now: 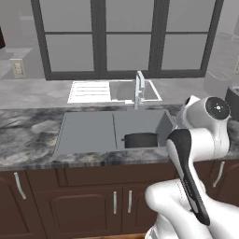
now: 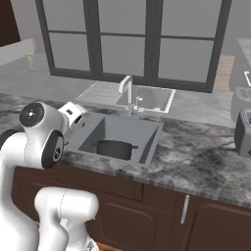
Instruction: Move the pot and pan from the stove into the sink.
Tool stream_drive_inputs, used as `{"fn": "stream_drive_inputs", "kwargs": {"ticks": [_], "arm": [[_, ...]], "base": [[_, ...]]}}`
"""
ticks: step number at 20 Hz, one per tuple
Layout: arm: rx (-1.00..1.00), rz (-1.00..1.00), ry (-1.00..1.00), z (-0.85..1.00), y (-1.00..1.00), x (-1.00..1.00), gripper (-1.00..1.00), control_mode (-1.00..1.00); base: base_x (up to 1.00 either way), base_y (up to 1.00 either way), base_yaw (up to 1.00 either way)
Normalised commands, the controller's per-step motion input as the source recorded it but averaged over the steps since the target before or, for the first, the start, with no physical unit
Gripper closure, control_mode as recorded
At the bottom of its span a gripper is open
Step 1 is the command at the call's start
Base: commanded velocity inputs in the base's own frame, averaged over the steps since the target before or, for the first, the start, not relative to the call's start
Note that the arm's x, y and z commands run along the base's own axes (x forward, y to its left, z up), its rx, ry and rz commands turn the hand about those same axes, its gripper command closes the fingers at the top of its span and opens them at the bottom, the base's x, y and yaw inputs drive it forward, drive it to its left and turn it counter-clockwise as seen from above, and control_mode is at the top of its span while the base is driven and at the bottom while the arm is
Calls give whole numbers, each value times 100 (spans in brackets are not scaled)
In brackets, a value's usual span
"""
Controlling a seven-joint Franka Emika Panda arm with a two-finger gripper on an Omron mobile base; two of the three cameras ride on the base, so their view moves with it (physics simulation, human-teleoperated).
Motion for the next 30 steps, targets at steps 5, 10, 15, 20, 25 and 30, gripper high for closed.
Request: {"fn": "stream_drive_inputs", "kwargs": {"ticks": [5, 10, 15, 20, 25, 30], "arm": [[0, 0, 0, -1, 1, -4, -100, 100], [0, 0, 0, 0, 0, 0, -100, 100], [0, 0, 0, 0, 0, 0, -100, 100], [0, 0, 0, 0, 0, 0, -100, 100], [0, 0, 0, 0, 0, 0, -100, 100], [0, 0, 0, 0, 0, 0, -100, 100]], "base": [[-8, 3, 2], [-29, 24, 36], [-17, 19, 43], [-14, 18, 44], [-14, 18, 44], [-14, 18, 44]]}}
